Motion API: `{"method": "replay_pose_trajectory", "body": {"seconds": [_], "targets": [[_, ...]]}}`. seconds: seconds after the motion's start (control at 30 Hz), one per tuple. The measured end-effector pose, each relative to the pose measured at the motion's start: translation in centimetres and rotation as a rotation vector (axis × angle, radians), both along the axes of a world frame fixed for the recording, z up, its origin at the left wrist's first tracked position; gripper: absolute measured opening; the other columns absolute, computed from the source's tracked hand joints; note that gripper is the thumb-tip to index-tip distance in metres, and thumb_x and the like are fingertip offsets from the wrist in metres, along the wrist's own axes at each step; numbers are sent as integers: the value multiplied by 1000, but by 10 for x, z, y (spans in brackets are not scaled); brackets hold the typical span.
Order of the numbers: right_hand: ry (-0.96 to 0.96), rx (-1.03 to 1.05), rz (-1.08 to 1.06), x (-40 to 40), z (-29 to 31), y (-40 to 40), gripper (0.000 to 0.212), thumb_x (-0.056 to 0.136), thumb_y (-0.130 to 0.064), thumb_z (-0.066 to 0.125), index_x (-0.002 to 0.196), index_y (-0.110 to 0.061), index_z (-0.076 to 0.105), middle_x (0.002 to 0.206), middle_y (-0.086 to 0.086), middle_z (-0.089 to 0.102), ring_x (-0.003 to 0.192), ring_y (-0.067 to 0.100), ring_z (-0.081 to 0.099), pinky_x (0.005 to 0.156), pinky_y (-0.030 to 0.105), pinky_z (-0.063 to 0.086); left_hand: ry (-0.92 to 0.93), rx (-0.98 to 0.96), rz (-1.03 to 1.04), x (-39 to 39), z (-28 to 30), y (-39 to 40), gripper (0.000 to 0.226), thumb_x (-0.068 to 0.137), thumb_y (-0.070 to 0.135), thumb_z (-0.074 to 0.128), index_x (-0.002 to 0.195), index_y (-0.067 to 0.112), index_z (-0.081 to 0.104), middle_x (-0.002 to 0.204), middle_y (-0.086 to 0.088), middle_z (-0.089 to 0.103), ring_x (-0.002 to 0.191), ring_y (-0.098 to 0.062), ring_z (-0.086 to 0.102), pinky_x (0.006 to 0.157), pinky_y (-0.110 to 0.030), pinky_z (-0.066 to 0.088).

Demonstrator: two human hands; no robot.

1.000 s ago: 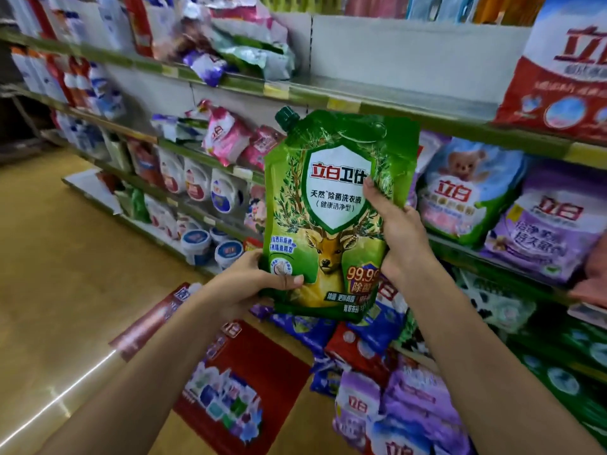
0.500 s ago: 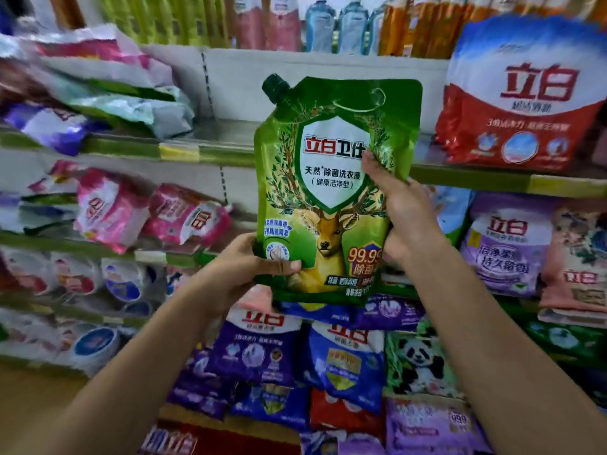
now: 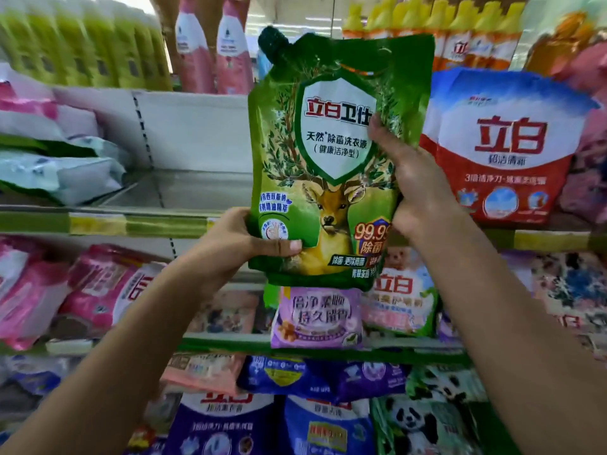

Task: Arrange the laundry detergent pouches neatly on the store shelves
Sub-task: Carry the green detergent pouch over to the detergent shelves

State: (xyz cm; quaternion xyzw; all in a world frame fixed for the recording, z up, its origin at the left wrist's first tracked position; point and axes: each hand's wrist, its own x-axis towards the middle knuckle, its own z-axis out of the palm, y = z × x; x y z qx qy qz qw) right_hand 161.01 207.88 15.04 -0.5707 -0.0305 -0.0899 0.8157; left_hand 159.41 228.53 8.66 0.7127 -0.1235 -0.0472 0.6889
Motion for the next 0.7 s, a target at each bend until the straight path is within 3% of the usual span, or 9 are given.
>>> {"method": "replay_pose_trajectory", "body": {"seconds": [0.13, 0.23, 0.3, 0.43, 0.53, 0.7], "targets": [[-66, 19, 23, 41, 33, -19, 67, 72, -39, 82, 127, -10, 55, 108, 13, 73, 91, 32, 73, 73, 50, 59, -67, -28, -11, 37, 35, -15, 41, 51, 6, 77, 91, 6, 68, 84, -6, 77, 78, -16, 73, 65, -24, 58], [-101, 20, -10, 75, 49, -23, 102, 55, -46, 91, 139, -12, 44, 116, 13, 70, 94, 33, 72, 75, 54, 58, -86, -24, -8, 71, 53, -23, 38, 51, 6, 78, 89, 7, 70, 84, -6, 76, 78, -17, 72, 69, -27, 60], [-115, 20, -24, 99, 51, -26, 110, 48, -49, 93, 140, -13, 44, 118, 12, 69, 99, 33, 70, 79, 56, 57, -76, -18, -23, 95, 57, -27, 39, 53, 5, 78, 91, 6, 70, 87, -7, 76, 81, -18, 72, 71, -27, 60], [-152, 40, -58, 137, 41, -31, 55, 75, -35, 81, 121, -12, 61, 105, 9, 75, 92, 26, 73, 71, 44, 60, -34, 47, -58, 139, 55, -33, 41, 53, 3, 77, 93, 7, 68, 85, -5, 76, 81, -17, 72, 69, -25, 57], [-176, 41, -57, 164, 27, -35, 21, 82, -28, 75, 98, -17, 68, 91, 3, 77, 85, 21, 74, 69, 38, 60, -13, 112, -69, 171, 49, -35, 41, 56, 0, 79, 95, 7, 68, 87, -5, 76, 87, -20, 71, 79, -29, 54], [-196, 9, -90, 195, 9, -38, 9, 86, -25, 71, 82, -23, 63, 72, -10, 75, 78, 13, 73, 68, 33, 61, 26, 199, -85, 216, 34, -40, 33, 69, -12, 74, 95, 7, 68, 92, -10, 74, 93, -26, 67, 91, -40, 51]]}}
